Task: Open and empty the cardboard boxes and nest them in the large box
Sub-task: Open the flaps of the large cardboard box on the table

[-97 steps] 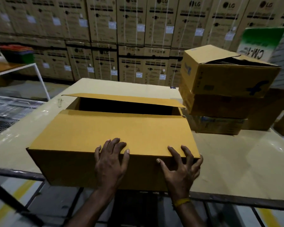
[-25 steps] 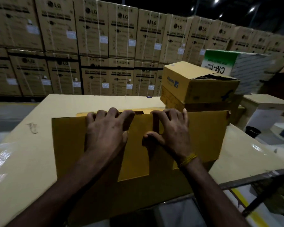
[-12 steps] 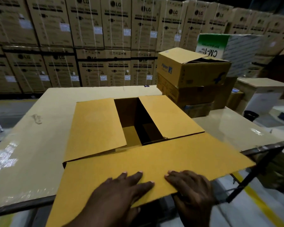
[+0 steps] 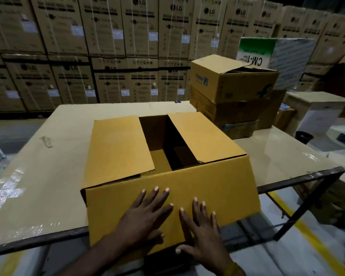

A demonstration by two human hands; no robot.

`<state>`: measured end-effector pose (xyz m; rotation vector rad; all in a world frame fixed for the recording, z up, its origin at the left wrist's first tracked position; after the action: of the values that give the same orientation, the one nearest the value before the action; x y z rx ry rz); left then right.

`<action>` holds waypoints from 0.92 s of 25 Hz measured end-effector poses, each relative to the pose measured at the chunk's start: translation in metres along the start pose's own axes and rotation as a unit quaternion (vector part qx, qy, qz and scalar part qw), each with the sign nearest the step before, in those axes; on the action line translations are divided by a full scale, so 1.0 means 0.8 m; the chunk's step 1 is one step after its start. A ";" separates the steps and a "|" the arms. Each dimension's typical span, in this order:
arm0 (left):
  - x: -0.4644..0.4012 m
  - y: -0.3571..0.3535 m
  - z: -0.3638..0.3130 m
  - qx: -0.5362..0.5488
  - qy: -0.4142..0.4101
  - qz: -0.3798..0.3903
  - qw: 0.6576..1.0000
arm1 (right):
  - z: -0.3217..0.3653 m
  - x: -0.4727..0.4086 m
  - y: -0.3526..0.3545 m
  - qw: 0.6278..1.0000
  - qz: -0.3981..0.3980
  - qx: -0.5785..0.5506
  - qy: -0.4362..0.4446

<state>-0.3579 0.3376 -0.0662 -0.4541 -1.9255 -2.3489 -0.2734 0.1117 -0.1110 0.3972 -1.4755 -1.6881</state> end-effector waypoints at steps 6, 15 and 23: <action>-0.022 0.005 0.002 0.069 0.068 -0.105 0.990 | 0.020 -0.065 0.045 0.988 -0.136 -0.067 -0.021; 0.004 -0.006 0.061 0.109 0.160 -0.140 0.971 | 0.102 -0.117 0.030 0.958 -0.269 -0.089 -0.052; 0.060 -0.011 0.129 0.124 0.264 -0.165 0.942 | 0.162 -0.151 0.026 0.962 -0.269 -0.013 -0.034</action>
<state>-0.3872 0.4458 -0.0436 0.5051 -2.0798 -2.0436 -0.2844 0.2888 -0.0924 0.7880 -1.4765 -2.1570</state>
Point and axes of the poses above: each hand's wrist, its own x-axis away from the middle knuckle, its own y-axis out of the back of the hand, z = x × y, the point moved 1 cm from there along -x, towards the middle knuckle, and after that the axes turned 15 degrees about z, right-handed, at the moved point
